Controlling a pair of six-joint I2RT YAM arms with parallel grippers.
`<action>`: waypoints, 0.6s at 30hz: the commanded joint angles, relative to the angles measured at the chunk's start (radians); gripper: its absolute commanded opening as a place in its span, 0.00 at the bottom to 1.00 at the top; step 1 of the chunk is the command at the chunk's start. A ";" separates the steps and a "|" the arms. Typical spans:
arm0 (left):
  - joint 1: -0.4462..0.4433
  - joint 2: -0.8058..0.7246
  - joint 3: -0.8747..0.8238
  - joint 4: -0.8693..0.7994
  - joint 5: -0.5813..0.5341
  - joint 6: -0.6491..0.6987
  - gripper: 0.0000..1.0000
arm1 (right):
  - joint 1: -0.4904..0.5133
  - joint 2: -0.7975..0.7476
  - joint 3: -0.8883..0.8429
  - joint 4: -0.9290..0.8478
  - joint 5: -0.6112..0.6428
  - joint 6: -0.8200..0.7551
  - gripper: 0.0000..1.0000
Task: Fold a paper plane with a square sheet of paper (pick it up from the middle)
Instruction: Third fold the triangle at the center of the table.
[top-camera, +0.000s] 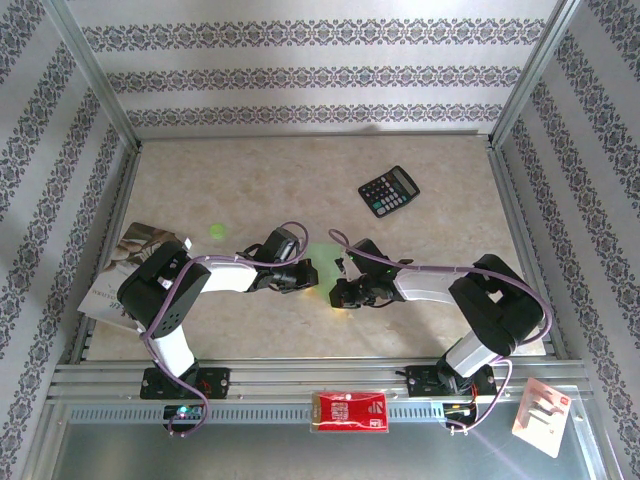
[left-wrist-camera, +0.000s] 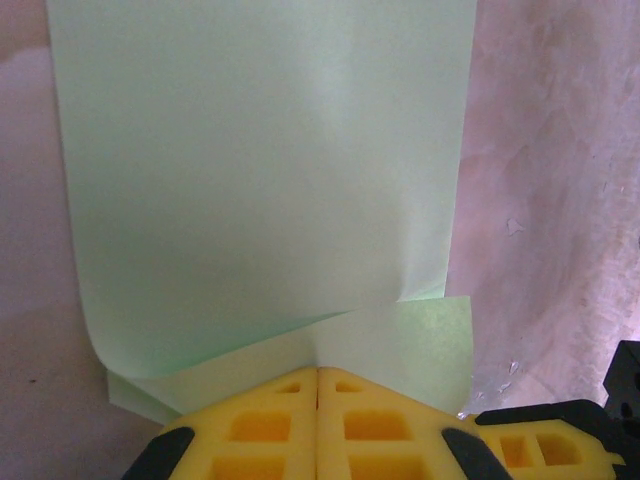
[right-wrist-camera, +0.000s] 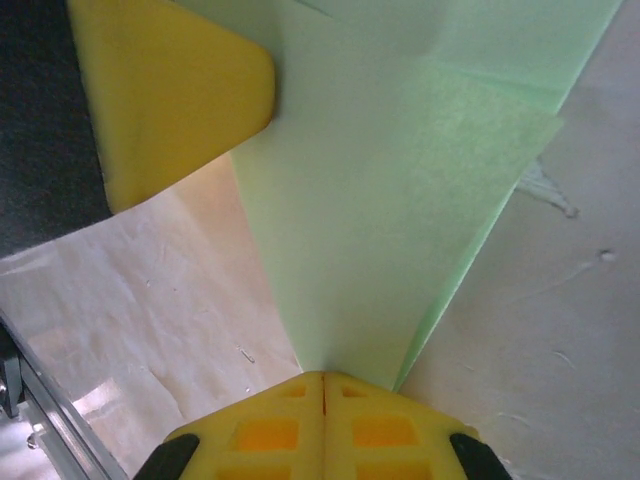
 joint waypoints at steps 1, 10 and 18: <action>0.000 0.051 -0.032 -0.202 -0.120 0.025 0.06 | -0.011 0.028 -0.028 -0.002 0.014 -0.030 0.00; 0.001 -0.021 0.052 -0.266 -0.105 0.046 0.17 | -0.006 0.010 -0.079 0.000 0.026 -0.013 0.00; -0.005 -0.159 0.034 -0.239 -0.052 -0.010 0.27 | 0.010 0.017 -0.117 -0.017 0.057 0.016 0.00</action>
